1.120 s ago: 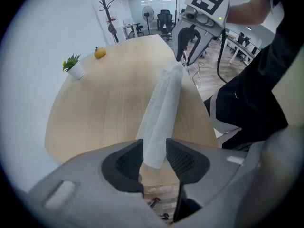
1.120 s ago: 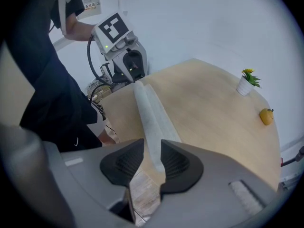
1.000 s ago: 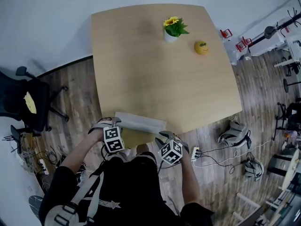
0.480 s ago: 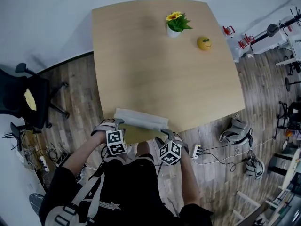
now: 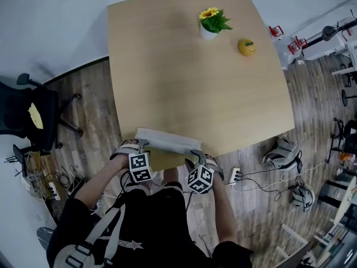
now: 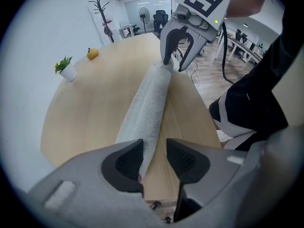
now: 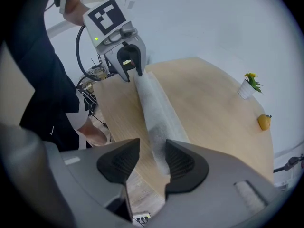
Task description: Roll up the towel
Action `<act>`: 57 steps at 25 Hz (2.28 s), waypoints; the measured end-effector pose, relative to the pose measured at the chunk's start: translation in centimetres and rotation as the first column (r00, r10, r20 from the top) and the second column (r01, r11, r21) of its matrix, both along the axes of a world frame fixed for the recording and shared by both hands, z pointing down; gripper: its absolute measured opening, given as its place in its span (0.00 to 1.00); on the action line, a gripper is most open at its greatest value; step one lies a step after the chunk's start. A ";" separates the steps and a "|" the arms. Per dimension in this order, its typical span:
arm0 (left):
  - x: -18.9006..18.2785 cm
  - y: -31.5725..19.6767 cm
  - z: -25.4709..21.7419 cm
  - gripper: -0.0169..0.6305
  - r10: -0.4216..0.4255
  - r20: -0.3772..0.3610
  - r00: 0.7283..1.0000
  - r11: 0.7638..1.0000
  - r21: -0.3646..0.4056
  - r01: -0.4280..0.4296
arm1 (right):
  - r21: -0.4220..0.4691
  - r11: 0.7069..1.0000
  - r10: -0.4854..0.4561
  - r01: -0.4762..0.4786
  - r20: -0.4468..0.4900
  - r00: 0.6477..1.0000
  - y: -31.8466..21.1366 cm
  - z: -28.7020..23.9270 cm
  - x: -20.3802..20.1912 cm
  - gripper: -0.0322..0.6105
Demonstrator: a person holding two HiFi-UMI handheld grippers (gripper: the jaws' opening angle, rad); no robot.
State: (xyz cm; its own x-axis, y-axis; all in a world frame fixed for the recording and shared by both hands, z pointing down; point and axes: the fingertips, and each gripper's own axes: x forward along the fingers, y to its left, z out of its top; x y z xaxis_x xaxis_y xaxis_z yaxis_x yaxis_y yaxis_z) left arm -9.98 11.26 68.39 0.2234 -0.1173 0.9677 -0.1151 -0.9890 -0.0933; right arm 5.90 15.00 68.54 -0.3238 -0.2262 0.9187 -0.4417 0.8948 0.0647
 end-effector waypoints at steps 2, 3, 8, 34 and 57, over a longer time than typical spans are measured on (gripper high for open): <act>0.0 -0.2 0.3 0.29 0.000 0.006 1.000 1.000 0.000 0.000 | 0.012 1.000 -0.006 0.006 -0.010 1.000 -0.2 0.3 0.1 0.32; 0.1 -0.4 0.3 0.29 0.002 0.010 1.000 1.000 -0.002 -0.002 | 0.017 1.000 -0.009 0.009 -0.015 1.000 -0.4 0.4 0.1 0.32; 0.2 -0.9 0.5 0.28 0.012 0.030 0.999 1.000 -0.015 -0.011 | 0.022 0.999 -0.023 0.024 -0.027 0.999 -0.9 0.6 0.3 0.31; -0.8 1.5 0.7 0.18 0.123 0.065 0.990 0.940 -0.328 -0.095 | -0.278 0.954 -0.095 0.111 0.070 0.993 0.6 0.2 -0.4 0.19; 0.0 -2.2 0.9 0.32 0.110 0.118 0.987 0.909 -0.414 -0.052 | -0.439 0.882 -0.105 0.170 0.169 0.980 -2.2 -0.8 0.2 0.24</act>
State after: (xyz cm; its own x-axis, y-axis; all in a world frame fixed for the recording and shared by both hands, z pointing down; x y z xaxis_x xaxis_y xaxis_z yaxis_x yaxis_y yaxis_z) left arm -10.00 9.10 69.27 0.0784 0.3079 0.9482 -0.0479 -0.9488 0.3121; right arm 6.11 12.77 67.78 -0.4507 0.2557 0.8553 -0.2872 0.8656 -0.4101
